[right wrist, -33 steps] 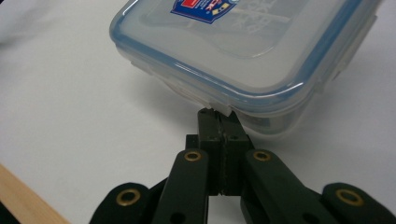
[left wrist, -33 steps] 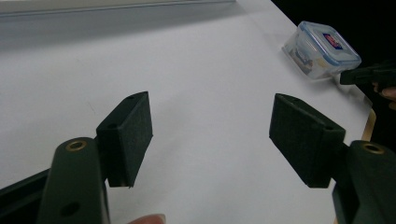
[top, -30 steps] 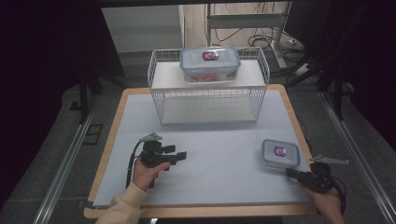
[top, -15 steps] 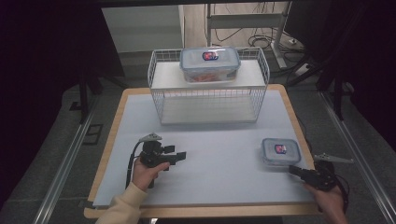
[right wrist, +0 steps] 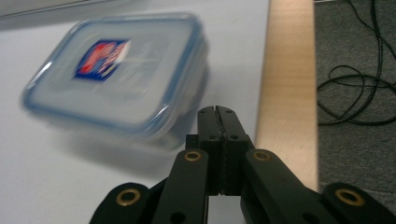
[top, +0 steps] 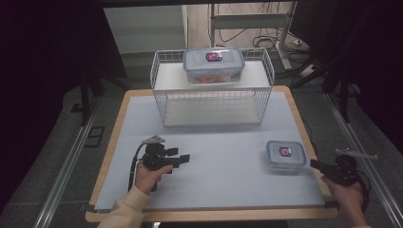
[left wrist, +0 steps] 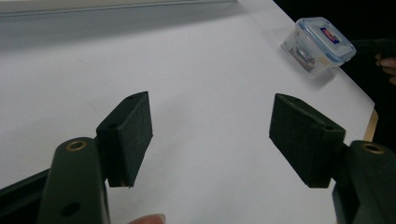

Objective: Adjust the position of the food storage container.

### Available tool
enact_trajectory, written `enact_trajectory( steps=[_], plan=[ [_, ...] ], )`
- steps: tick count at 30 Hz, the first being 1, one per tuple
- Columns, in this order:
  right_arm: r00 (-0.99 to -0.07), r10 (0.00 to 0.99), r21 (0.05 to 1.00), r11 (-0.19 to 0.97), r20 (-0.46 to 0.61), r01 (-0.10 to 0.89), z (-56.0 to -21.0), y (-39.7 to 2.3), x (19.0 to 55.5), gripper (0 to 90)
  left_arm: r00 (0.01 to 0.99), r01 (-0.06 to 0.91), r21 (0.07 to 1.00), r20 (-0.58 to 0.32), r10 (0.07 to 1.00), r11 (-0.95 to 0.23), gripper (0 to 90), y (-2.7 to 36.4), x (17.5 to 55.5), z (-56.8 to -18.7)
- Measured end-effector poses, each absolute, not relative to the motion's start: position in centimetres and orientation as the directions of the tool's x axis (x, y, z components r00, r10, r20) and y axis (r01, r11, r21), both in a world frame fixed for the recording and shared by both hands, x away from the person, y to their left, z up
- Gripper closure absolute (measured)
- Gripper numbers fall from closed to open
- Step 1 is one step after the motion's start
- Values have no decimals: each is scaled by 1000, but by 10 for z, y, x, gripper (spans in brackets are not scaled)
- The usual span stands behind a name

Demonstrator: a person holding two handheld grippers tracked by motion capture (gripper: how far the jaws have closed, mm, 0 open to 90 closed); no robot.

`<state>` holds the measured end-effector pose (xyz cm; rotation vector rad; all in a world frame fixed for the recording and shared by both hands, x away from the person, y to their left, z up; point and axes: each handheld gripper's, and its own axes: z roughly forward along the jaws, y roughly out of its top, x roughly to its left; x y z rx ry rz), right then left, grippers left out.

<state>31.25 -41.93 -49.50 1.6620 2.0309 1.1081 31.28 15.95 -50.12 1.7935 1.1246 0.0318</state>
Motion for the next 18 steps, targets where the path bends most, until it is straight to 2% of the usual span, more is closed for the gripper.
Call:
enact_trajectory(
  steps=[6,18],
  plan=[
    [-307,916,696,45,256,716,-496,-414,342,898,564,673,735,-437,701,-83,299,162,313,-502],
    [-346,906,698,84,244,711,-498,-396,349,898,559,680,728,-442,702,-84,301,160,312,-504]
  ],
)
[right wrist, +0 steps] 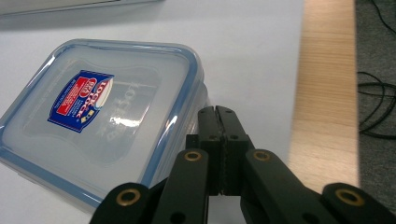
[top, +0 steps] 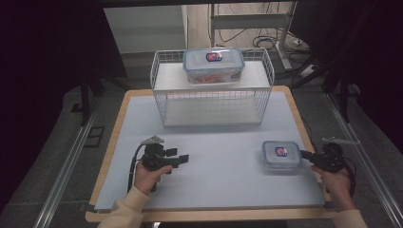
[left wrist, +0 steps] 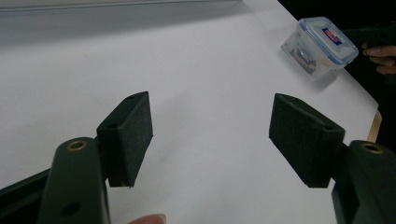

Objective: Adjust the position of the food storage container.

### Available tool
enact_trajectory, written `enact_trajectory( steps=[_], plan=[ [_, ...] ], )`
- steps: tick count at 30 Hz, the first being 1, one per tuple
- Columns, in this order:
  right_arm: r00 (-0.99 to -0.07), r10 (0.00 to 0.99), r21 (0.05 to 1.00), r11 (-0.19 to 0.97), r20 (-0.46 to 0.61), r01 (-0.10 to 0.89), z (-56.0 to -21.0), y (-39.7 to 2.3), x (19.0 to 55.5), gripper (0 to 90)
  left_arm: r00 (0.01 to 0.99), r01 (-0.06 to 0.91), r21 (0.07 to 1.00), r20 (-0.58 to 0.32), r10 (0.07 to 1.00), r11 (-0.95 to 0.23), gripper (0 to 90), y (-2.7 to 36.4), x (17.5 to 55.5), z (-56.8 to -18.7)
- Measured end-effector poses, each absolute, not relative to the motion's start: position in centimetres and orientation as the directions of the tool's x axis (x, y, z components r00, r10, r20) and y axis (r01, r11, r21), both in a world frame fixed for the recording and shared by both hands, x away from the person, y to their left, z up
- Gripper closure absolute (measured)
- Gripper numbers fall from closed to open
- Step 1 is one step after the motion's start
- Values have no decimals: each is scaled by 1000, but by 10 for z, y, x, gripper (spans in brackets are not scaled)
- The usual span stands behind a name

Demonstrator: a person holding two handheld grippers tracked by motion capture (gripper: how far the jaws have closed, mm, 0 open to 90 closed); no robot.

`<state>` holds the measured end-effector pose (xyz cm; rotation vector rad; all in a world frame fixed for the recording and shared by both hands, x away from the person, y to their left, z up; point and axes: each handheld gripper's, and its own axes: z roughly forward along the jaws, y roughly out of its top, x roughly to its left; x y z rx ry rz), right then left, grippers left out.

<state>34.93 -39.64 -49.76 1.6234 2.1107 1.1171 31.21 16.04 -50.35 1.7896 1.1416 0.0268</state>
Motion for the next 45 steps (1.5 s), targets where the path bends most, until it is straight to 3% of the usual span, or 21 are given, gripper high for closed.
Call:
enact_trajectory(
  steps=[32,45],
  plan=[
    [-536,811,674,262,235,691,-500,-289,350,899,544,685,725,-445,711,-71,303,164,313,-505],
    [-540,786,662,236,301,711,-504,-263,345,899,544,684,726,-443,712,-71,303,165,313,-505]
  ],
)
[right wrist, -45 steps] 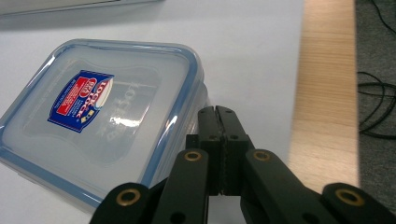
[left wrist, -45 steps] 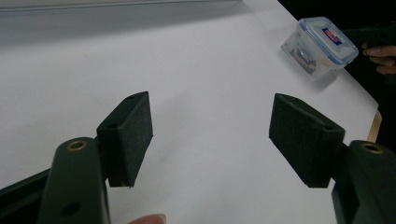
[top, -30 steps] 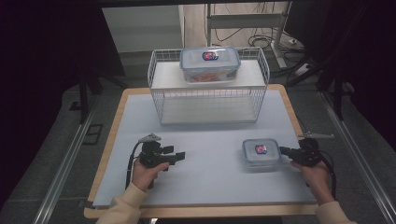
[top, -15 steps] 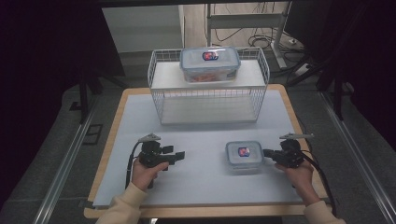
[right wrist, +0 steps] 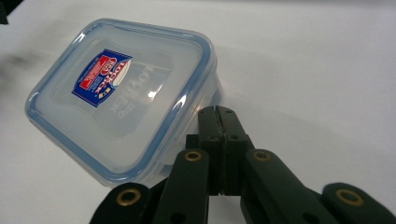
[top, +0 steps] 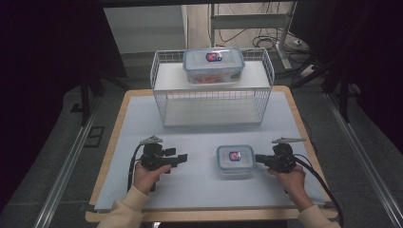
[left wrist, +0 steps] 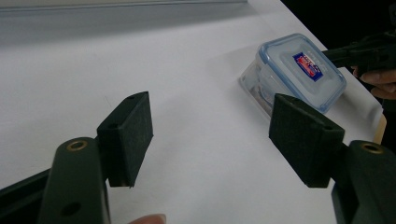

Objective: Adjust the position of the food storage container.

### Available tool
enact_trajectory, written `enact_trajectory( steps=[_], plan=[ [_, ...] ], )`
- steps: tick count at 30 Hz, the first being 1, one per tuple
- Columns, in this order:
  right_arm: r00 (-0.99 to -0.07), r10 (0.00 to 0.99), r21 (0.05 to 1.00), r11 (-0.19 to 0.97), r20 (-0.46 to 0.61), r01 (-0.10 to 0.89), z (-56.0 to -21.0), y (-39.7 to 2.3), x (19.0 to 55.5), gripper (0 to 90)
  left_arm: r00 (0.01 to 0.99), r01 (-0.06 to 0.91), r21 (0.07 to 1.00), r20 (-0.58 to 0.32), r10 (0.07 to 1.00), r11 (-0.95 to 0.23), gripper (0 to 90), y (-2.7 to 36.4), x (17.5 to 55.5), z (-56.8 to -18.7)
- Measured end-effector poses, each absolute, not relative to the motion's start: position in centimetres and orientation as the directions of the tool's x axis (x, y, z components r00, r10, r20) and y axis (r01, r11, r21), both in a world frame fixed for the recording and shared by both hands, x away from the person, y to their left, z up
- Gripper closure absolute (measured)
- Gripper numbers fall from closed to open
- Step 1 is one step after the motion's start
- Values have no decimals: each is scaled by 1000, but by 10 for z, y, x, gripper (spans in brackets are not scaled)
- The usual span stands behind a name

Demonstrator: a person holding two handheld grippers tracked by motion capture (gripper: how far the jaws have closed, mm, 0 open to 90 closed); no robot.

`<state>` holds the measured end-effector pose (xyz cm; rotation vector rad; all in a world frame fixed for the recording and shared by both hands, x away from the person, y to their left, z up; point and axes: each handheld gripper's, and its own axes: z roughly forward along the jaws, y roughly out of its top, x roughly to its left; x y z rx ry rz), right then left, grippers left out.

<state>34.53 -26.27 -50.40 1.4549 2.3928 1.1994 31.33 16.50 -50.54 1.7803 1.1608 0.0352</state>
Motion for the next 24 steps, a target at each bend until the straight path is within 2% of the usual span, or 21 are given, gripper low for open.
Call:
enact_trajectory(
  steps=[5,10,20,24],
  plan=[
    [-538,777,652,226,328,724,-508,-257,345,899,546,683,727,-438,714,-76,303,165,314,-506],
    [-559,768,653,253,313,714,-509,-243,345,899,544,684,726,-439,715,-75,303,166,314,-507],
    [-560,742,650,224,370,726,-515,-235,346,898,541,687,723,-442,716,-73,303,166,314,-508],
    [-574,747,659,248,337,710,-514,-232,346,898,542,687,723,-439,717,-76,303,165,314,-508]
  ],
)
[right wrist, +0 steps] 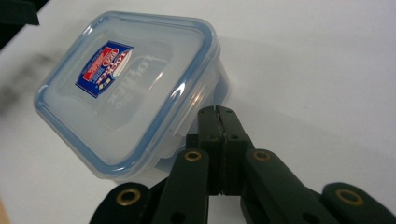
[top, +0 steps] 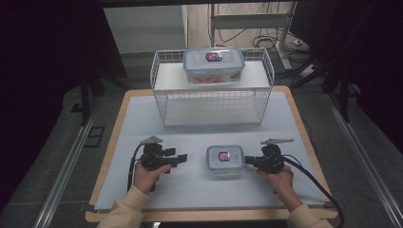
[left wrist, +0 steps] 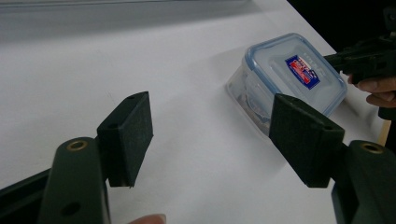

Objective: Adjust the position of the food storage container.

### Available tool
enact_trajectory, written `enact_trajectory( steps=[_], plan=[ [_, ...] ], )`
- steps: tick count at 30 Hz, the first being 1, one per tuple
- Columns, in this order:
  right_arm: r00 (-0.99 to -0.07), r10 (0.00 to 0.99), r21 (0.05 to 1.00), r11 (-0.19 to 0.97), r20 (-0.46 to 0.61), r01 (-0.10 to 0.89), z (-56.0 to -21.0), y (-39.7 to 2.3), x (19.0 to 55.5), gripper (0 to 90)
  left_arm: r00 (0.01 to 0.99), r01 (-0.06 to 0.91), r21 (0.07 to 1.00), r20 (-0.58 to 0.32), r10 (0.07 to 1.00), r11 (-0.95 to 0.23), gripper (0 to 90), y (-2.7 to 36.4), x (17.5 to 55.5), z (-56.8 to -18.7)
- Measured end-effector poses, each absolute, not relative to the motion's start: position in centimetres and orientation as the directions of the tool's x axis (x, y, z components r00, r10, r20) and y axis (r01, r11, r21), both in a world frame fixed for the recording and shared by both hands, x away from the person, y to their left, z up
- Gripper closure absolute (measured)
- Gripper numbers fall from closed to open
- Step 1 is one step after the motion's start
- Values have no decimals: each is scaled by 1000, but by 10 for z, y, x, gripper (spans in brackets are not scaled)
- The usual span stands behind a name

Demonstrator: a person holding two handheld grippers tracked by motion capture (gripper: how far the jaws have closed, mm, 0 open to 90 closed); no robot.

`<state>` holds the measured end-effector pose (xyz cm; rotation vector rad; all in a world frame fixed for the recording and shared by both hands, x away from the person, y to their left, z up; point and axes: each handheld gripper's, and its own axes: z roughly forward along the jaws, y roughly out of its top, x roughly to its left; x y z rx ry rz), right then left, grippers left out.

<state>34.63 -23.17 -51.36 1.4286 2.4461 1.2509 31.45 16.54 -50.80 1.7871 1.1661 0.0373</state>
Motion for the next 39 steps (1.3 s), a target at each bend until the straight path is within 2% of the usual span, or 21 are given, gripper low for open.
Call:
enact_trajectory(
  steps=[17,31,37,39],
  plan=[
    [-595,737,665,272,322,696,-514,-226,348,898,541,685,725,-435,720,-77,303,166,314,-509],
    [-575,749,716,199,329,669,-494,-261,342,898,540,682,728,-434,722,-72,302,166,312,-507],
    [-599,726,729,201,338,655,-489,-265,342,896,524,686,725,-432,734,-63,303,168,312,-505],
    [-614,713,733,210,338,647,-487,-263,340,864,524,687,723,-432,734,-64,303,167,312,-506]
  ],
)
